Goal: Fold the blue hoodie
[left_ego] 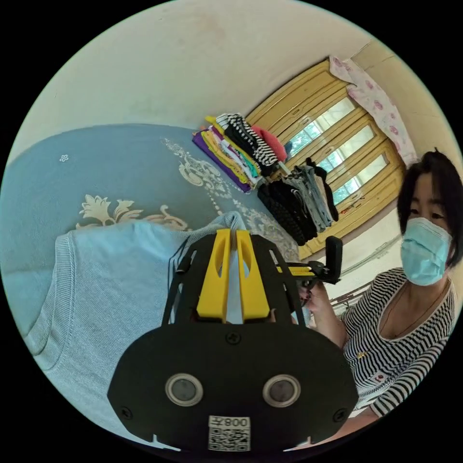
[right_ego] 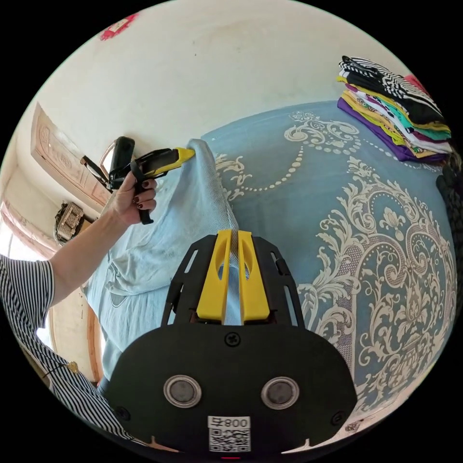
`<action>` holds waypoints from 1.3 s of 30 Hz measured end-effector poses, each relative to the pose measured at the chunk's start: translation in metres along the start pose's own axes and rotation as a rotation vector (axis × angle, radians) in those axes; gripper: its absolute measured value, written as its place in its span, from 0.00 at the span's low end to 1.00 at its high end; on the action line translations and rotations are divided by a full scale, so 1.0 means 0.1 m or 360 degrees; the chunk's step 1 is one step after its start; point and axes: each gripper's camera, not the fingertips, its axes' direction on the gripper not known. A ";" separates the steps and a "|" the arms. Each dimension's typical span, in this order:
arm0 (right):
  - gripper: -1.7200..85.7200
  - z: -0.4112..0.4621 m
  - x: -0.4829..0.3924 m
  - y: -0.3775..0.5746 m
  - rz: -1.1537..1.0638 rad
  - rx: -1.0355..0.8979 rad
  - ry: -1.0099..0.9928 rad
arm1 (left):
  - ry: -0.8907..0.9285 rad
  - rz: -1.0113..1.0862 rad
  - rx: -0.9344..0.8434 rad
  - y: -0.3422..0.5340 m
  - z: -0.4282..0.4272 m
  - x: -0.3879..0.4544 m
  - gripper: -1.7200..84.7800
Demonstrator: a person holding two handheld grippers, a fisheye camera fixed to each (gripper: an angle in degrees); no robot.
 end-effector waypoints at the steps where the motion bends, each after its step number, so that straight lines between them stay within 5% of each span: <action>1: 0.05 0.02 0.00 -0.01 -0.0003 -0.0020 0.0013 | -0.0069 -0.0059 -0.0061 -0.06 0.13 -0.07 0.05; 8: 0.05 0.01 0.09 -0.04 -0.0001 -0.0091 0.0060 | -0.0149 -0.0081 -0.0138 -0.39 0.46 -0.16 0.05; 14: 0.05 -0.04 0.19 -0.05 0.0000 -0.0116 0.0036 | 0.0261 0.0133 -0.0007 -0.46 0.35 0.03 0.06; 25: 0.05 -0.14 0.33 -0.04 0.0010 -0.0101 0.0011 | -0.0142 -0.0246 -0.0354 -0.84 0.71 -0.42 0.04; 32: 0.05 -0.20 0.42 -0.03 0.0022 -0.0091 -0.0020 | -0.0443 0.0045 -0.0427 -1.11 0.79 -0.08 0.02; 39: 0.05 -0.23 0.44 -0.02 0.0014 -0.0084 0.0006 | -0.0345 0.0017 -0.0585 -1.30 1.13 -0.23 0.02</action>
